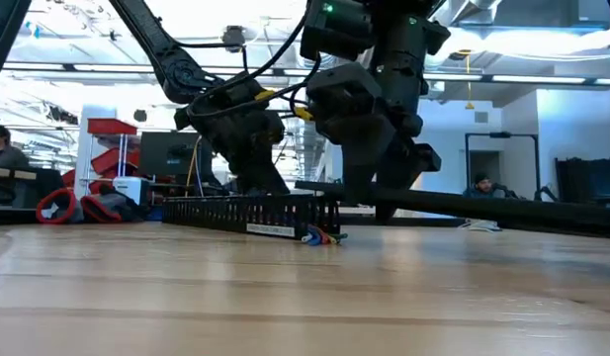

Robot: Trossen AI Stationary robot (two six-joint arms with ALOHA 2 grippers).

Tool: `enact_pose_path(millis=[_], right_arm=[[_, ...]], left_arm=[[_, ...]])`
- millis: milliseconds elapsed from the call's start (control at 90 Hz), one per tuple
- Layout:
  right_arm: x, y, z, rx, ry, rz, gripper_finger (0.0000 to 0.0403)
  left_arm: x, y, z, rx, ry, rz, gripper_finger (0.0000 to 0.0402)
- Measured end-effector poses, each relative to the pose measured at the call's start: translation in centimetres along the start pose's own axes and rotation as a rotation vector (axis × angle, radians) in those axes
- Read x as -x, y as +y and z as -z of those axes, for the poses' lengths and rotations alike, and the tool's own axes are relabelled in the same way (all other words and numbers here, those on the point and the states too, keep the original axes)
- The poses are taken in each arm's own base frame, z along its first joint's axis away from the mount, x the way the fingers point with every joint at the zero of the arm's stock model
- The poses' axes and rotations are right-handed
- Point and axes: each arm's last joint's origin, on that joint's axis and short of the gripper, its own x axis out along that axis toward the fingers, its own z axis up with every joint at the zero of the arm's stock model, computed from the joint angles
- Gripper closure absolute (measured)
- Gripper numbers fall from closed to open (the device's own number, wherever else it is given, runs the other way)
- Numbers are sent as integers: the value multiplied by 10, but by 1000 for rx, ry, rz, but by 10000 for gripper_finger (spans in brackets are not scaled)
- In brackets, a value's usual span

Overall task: Ziptie cables
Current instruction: Close the black cable duct

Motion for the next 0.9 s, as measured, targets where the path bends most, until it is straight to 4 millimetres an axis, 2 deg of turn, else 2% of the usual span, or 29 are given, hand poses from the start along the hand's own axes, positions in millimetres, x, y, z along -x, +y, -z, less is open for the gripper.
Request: enact_pose_path(millis=[244, 900], right_arm=[[7, 8, -4, 14, -32, -20, 206], [3, 5, -3, 5, -43, -3, 206]], left_arm=[[0, 0, -1, -3, -6, 0, 401], [1, 3, -1, -1, -7, -41, 401]])
